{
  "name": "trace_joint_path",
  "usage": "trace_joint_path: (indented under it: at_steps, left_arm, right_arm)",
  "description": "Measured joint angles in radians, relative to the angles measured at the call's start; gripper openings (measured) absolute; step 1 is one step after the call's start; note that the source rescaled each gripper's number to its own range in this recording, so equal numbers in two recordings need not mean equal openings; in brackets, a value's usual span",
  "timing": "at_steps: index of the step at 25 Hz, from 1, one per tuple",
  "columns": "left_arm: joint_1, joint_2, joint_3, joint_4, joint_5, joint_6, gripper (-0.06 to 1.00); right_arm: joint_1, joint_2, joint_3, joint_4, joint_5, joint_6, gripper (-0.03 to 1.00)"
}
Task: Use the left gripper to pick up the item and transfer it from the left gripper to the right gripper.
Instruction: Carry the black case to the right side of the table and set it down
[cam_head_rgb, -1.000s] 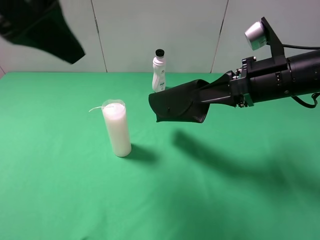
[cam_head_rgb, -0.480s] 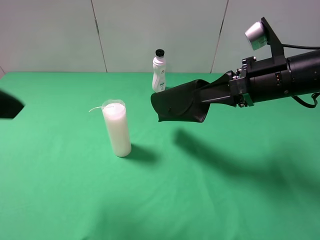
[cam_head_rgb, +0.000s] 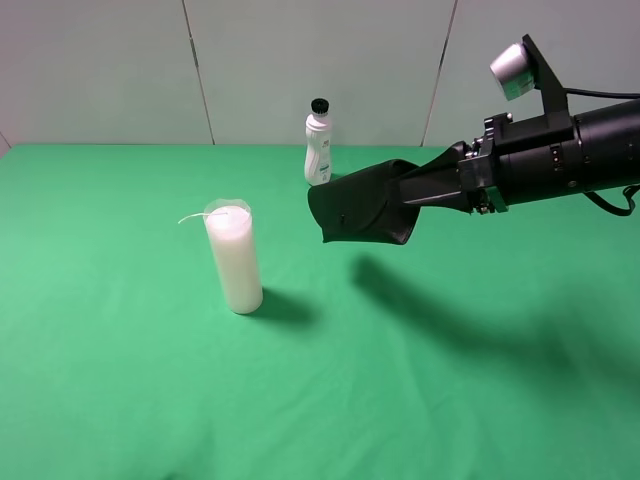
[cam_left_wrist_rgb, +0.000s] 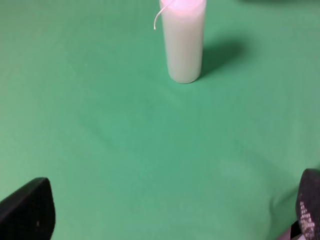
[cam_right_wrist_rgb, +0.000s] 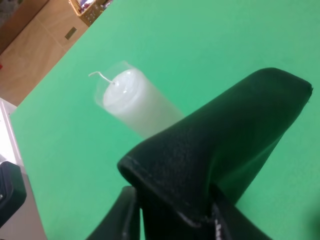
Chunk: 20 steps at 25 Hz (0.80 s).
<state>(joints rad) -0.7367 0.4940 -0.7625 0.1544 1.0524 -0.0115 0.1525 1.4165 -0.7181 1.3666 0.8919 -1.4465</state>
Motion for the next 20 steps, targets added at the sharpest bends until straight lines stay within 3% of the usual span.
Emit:
trace_joint_path:
  at_steps: [16,20]
  left_arm:
    - [0.0,-0.184,0.208,-0.001,-0.055,-0.07,0.93]
    - [0.0,-0.236,0.248,-0.036,-0.05,-0.084,0.9]
  right_arm:
    - [0.0,0.0,0.0,0.0,-0.012,0.001,0.06]
    - [0.0,0.0,0.0,0.0,-0.018,0.001,0.05]
